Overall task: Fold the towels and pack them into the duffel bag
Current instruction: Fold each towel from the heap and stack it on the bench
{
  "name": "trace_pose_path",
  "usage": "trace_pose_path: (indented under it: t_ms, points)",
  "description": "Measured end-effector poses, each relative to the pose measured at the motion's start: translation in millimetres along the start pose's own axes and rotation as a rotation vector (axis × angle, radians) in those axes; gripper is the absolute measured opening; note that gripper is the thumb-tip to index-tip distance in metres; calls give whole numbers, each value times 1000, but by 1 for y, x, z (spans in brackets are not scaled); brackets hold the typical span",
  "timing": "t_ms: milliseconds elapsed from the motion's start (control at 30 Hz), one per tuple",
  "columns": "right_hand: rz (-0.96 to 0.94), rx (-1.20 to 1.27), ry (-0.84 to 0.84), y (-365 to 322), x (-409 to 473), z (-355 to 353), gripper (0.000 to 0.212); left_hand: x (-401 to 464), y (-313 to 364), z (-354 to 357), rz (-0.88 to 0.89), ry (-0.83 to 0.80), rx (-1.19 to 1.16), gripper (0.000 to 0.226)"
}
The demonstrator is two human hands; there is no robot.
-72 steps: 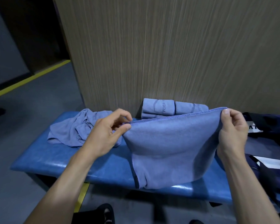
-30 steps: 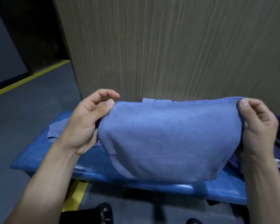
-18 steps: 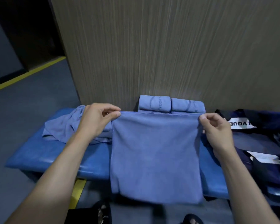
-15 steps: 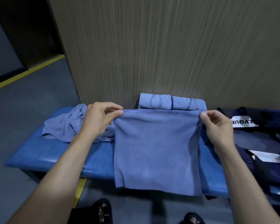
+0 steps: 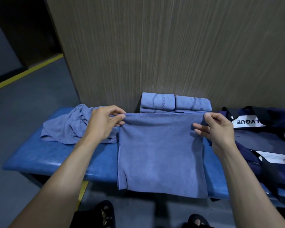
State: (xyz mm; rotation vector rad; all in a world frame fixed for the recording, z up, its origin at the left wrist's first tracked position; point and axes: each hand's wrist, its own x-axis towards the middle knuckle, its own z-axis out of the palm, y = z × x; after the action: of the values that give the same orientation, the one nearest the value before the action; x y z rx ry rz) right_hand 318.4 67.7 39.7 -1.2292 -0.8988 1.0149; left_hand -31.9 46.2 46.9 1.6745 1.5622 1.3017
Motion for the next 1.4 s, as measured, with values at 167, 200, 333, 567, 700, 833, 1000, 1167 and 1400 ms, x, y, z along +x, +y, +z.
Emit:
trace_pose_path:
  t_ms: [167,200,333,567,700,833,1000,1167,1400]
  points:
    - [106,6,-53,6,-1,-5,11,-1,0,4,-129,-96,62,10]
    - [138,9,-67,7,-1,-7,11,-2,-1,5,-180,-149,11,7]
    - [213,72,-120,8,-4,-19,10,-7,3,5,-350,-227,-265,8]
    - [278,145,-168,10,-18,-36,6,-15,-12,0,-101,-261,67,7]
    - [276,101,-180,8,-32,-44,18,-30,-15,-7,16,-285,179,11]
    - [276,-83,-238,10,-45,-54,32,-52,-16,-20,86,-372,209,12]
    - [254,-452,-467,22,-68,-68,12,-82,-19,-26,96,-431,191,13]
    - [129,-675,-623,36,-80,-74,22,-104,-27,-25,132,-501,205,12]
    - [-181,-940,-751,57,-89,-81,33,-122,-52,-11,264,-536,345,16]
